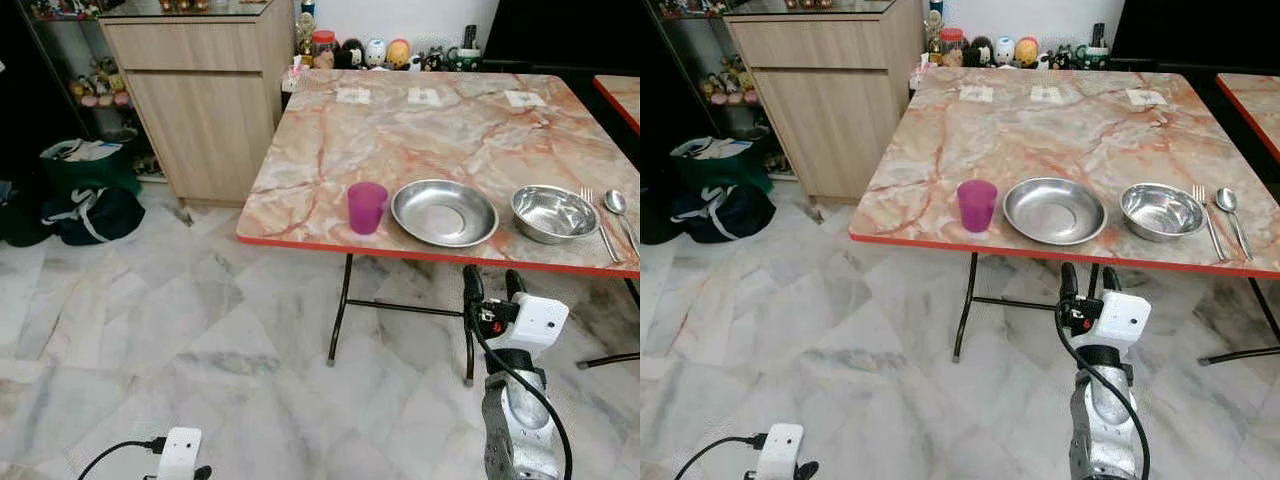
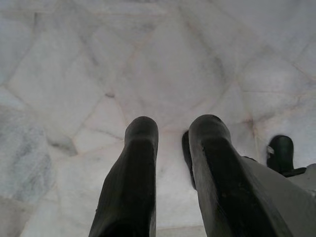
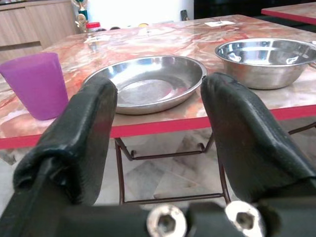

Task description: Setting the table

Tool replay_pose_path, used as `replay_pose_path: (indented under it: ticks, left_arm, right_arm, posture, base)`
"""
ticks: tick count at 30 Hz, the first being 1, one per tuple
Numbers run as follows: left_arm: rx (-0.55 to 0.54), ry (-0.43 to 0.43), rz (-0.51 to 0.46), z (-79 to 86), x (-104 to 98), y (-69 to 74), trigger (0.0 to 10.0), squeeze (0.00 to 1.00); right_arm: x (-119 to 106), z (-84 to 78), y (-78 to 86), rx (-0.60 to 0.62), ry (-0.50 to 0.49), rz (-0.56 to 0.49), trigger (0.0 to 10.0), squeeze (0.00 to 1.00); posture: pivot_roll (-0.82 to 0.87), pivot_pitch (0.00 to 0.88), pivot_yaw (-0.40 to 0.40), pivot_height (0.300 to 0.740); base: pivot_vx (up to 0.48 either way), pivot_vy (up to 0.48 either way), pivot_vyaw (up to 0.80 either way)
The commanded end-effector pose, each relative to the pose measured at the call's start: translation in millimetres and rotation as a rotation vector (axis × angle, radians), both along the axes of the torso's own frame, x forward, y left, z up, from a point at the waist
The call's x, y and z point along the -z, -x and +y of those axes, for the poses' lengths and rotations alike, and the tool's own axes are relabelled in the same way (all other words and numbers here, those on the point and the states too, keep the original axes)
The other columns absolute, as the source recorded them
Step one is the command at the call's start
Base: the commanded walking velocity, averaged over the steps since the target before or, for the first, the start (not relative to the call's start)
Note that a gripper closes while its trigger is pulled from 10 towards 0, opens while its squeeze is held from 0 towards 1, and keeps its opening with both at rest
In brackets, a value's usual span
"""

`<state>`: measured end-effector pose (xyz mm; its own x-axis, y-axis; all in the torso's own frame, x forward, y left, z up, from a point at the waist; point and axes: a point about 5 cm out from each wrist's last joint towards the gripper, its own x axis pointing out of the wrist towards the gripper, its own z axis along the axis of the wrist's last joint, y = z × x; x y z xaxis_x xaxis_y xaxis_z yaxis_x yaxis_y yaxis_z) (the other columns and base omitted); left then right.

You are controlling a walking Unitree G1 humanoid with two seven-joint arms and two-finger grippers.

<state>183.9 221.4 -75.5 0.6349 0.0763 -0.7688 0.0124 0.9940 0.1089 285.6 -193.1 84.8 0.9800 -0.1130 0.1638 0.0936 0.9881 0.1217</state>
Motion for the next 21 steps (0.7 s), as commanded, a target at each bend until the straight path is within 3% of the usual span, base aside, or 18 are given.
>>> replay_pose_path:
  ticks: [1,21]
  left_arm:
    - [-0.014,0.004,-0.003,1.5,1,2.2,10.0,0.0]
    - [-0.003,0.003,-0.011,2.1,-2,-3.7,10.0,0.0]
  right_arm:
    - [-10,-0.8,-3.5,0.012,-0.004,-0.024,10.0,0.0]
    - [-23,-11.4,-3.6,0.087,-0.025,-0.032,10.0,0.0]
  posture:
    - [-0.02,0.0,-0.014,0.74]
    - [-0.01,0.048,-0.001,0.74]
  base:
    - [0.274,0.0,0.0]
    - [0.305,0.0,0.0]
